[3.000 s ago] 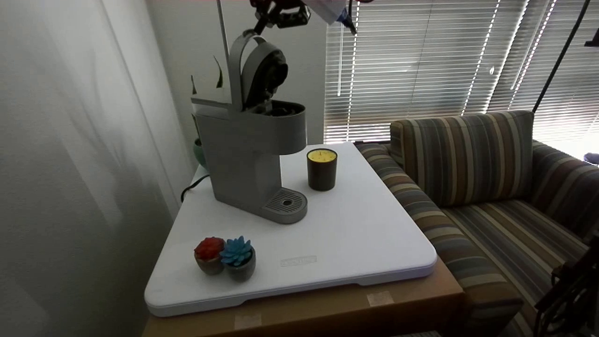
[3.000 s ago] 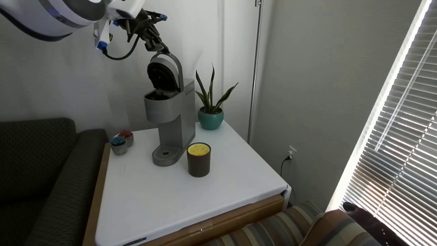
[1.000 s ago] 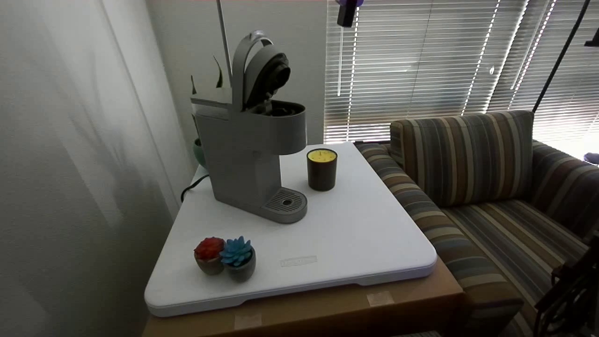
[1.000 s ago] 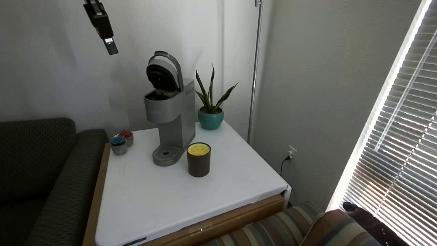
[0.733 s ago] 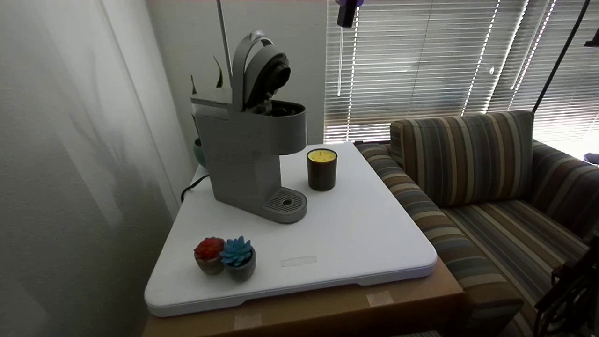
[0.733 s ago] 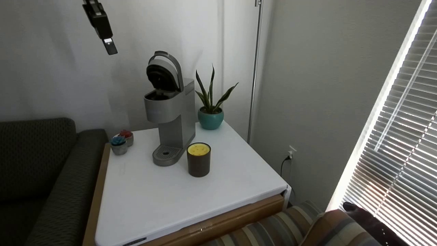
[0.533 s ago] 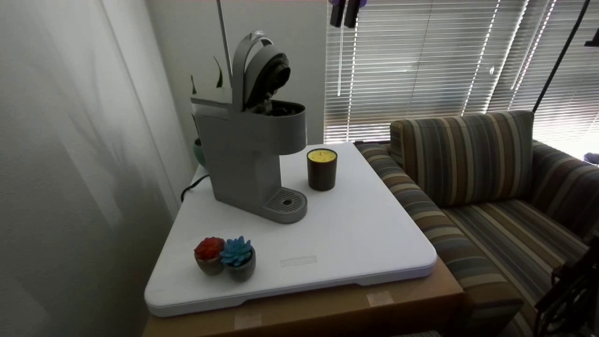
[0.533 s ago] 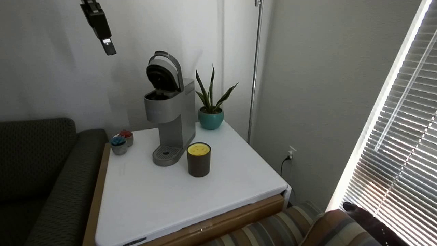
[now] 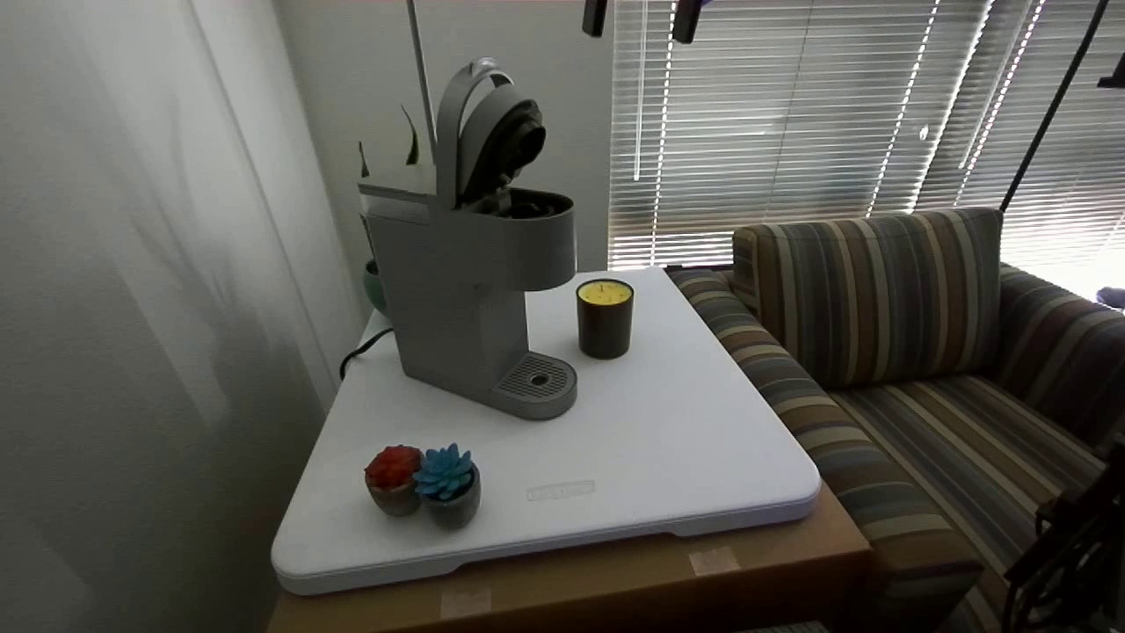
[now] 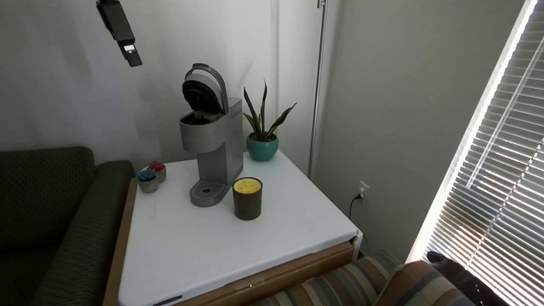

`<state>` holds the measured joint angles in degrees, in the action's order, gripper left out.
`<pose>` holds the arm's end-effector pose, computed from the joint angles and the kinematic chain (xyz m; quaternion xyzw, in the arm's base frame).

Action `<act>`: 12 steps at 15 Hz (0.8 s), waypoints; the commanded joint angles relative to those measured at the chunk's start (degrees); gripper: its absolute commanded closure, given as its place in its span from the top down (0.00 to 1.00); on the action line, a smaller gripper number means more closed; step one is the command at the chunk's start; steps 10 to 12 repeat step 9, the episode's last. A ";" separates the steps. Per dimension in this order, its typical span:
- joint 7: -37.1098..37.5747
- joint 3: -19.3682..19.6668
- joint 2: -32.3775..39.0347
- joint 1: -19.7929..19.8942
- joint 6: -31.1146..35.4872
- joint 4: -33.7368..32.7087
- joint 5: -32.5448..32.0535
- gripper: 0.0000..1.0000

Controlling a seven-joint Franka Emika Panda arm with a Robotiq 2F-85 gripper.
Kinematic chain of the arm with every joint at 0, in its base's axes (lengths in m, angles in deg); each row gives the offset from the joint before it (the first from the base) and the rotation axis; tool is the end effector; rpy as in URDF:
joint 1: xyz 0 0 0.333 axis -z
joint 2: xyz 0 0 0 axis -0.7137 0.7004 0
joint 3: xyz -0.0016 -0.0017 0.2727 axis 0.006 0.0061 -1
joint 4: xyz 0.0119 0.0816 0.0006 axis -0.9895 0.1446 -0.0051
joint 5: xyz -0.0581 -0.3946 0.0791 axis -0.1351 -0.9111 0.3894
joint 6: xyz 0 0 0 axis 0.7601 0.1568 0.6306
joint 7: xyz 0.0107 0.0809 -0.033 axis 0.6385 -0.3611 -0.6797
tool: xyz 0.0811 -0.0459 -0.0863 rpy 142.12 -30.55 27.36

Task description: Open the compartment of the coffee machine.

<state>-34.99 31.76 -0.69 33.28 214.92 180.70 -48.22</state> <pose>0.5674 0.1648 0.4257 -0.9769 0.1747 -0.1218 0.0183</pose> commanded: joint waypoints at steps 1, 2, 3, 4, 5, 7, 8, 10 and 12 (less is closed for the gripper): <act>0.94 -1.44 0.25 1.80 0.91 0.09 0.58 1.00; 1.23 -1.44 0.23 1.83 1.12 0.16 0.70 1.00; 0.81 -1.67 0.03 1.67 -0.10 -0.12 0.15 0.99; 1.02 -1.70 0.04 1.71 -0.06 -0.12 0.15 1.00; 1.13 -1.70 0.04 1.72 -0.04 -0.12 0.15 1.00; 1.25 -1.70 0.04 1.73 -0.02 -0.12 0.15 1.00; 1.27 -1.71 0.04 1.73 -0.01 -0.12 0.15 1.00; 1.28 -1.71 0.04 1.73 0.00 -0.12 0.15 1.00; 1.28 -1.71 0.04 1.73 0.00 -0.12 0.15 1.00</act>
